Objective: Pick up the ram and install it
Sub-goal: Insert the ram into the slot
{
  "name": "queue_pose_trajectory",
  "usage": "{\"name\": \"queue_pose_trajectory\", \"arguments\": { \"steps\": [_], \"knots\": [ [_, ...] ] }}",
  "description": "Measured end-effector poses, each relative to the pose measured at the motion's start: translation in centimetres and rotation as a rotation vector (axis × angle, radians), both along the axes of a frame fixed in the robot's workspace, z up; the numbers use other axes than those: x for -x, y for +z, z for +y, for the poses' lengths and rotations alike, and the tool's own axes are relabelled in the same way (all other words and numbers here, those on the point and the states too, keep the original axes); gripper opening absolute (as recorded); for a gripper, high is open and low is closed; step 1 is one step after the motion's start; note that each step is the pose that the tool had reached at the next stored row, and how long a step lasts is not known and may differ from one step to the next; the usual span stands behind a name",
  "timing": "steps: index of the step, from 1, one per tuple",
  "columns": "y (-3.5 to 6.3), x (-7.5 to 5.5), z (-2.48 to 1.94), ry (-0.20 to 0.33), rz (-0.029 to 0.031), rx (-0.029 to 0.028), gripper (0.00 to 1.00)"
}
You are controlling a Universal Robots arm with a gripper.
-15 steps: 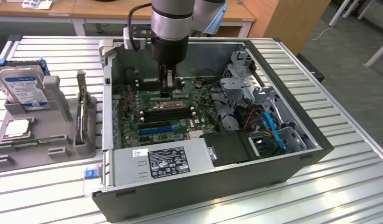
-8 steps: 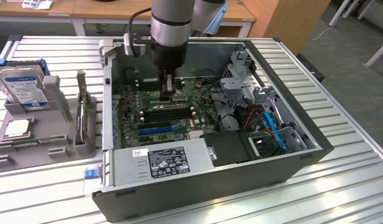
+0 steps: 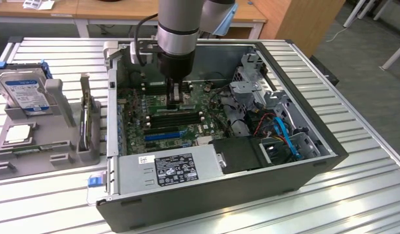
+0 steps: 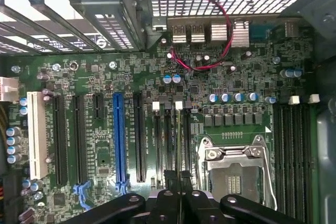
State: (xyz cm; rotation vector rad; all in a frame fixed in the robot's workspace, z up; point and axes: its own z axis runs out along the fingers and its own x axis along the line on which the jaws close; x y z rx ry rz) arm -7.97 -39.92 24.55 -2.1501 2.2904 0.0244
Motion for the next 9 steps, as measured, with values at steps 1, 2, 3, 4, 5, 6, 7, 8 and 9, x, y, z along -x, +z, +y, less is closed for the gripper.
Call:
{"name": "queue_pose_trajectory", "arguments": {
  "steps": [1,2,3,4,5,6,7,8,9],
  "knots": [
    [-0.02,0.0,0.0,0.0,0.0,0.0001,0.12],
    [-0.02,0.0,0.0,0.0,-0.0001,0.0,0.12],
    [-0.02,0.0,0.0,0.0,0.0,0.0001,0.12],
    [-0.01,0.0,0.0,0.002,0.0,0.0002,0.12],
    [-0.02,0.0,0.0,0.009,0.0,0.0002,0.12],
    [-0.02,0.0,0.0,0.019,0.0,0.0002,0.12],
    [-0.02,0.0,0.0,0.027,0.0,0.0002,0.12],
    [-0.02,0.0,0.0,0.029,0.0,0.0001,0.12],
    [-0.02,0.0,0.0,0.029,0.0,0.0002,0.12]
  ]
}}
